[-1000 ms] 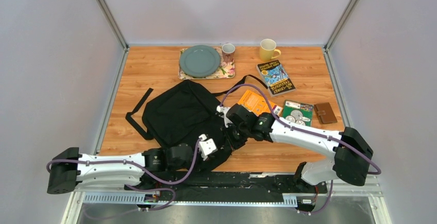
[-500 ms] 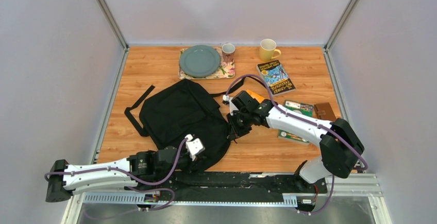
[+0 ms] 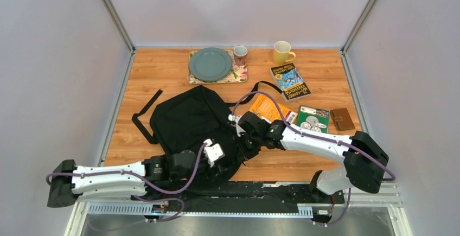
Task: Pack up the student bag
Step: Unzip the student bag at the center of the board, then pick up the book from the center of the board.
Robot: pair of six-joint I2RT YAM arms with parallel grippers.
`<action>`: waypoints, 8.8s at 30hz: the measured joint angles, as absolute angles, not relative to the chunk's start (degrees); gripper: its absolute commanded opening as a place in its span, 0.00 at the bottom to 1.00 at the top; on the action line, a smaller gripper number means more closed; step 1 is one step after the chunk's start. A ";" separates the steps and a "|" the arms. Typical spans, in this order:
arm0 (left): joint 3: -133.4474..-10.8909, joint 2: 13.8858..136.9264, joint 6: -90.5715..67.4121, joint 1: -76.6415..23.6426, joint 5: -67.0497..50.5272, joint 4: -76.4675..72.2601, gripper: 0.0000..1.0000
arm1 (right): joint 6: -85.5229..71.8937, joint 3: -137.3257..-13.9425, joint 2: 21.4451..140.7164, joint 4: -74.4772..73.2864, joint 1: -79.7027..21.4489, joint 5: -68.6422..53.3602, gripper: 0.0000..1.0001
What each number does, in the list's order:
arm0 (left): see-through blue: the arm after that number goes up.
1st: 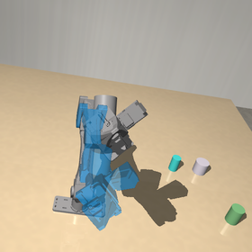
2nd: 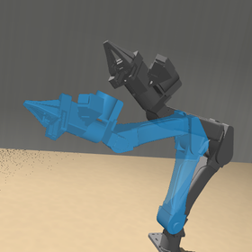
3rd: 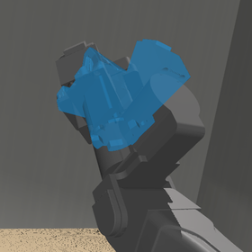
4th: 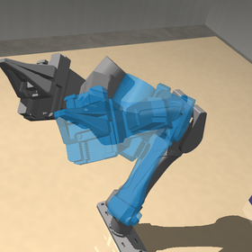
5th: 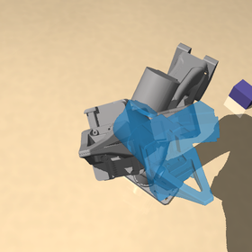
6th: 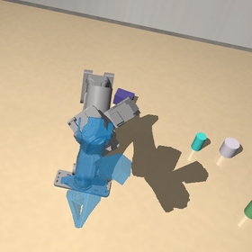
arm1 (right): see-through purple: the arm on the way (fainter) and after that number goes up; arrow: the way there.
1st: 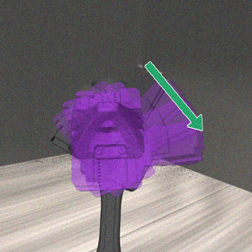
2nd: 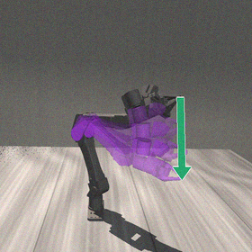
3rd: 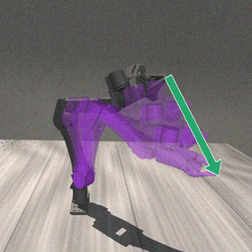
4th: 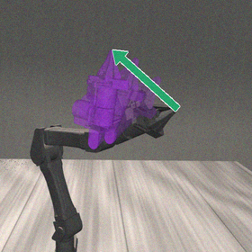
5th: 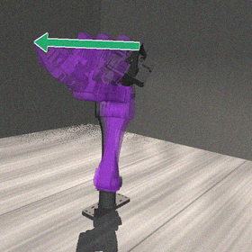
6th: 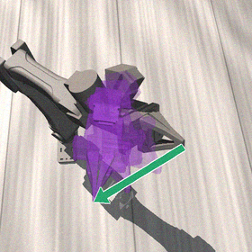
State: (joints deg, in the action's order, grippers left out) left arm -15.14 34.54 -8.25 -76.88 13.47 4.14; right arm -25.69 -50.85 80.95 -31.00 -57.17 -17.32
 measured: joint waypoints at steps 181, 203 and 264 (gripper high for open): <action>-59.16 106.78 -49.80 -51.99 -11.22 -3.40 0.54 | -32.67 -31.42 78.98 -2.59 -11.27 -18.76 0.67; -59.18 105.65 -49.60 -51.22 -7.55 -6.68 0.32 | -37.23 -24.77 68.84 -8.14 -12.27 -20.29 0.65; -40.97 74.08 -43.86 -48.56 -22.48 -32.08 0.00 | -42.22 -27.57 41.60 -8.51 -4.14 -47.70 0.77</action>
State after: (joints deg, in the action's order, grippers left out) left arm -40.97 74.08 -43.86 -48.56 -22.48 -32.08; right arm -42.22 -27.57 41.60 -8.51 -4.14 -47.70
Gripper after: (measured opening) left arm 0.030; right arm 0.788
